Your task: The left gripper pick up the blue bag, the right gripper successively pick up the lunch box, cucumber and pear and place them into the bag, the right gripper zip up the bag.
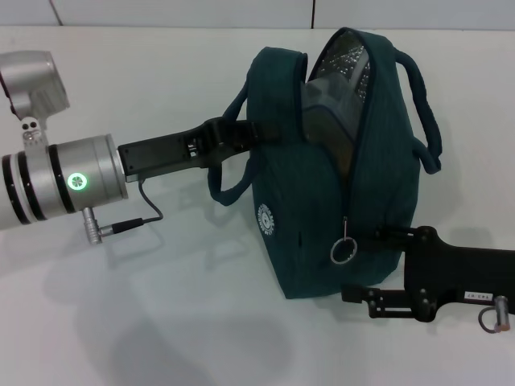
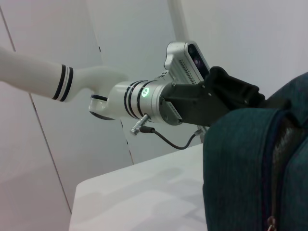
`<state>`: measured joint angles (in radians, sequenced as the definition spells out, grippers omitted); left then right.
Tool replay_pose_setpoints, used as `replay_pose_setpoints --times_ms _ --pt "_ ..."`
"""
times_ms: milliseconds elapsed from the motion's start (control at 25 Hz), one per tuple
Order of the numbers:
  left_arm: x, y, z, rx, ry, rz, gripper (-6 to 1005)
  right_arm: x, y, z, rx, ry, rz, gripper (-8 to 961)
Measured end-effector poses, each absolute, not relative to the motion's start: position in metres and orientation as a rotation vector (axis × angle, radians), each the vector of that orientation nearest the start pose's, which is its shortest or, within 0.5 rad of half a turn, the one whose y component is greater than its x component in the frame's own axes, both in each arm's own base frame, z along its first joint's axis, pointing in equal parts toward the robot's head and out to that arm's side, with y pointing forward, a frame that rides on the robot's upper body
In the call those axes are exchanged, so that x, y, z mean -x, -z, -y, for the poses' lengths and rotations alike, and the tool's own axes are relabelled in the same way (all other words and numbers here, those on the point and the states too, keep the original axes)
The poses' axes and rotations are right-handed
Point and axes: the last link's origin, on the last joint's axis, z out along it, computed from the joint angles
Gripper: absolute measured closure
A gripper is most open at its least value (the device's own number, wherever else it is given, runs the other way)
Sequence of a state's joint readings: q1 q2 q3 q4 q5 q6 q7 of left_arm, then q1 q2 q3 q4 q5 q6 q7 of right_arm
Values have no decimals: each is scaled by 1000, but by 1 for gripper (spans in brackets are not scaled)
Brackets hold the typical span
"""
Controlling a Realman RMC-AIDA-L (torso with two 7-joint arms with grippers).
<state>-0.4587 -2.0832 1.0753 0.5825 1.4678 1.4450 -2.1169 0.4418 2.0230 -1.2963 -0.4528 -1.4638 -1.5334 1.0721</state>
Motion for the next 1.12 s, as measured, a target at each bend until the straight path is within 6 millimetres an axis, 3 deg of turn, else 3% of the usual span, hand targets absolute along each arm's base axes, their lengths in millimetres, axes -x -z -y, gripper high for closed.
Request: replay_pose_setpoints --times_ms 1120 --pt "233 25 -327 2367 1188 1730 894 -249 58 -279 2914 -894 -373 263"
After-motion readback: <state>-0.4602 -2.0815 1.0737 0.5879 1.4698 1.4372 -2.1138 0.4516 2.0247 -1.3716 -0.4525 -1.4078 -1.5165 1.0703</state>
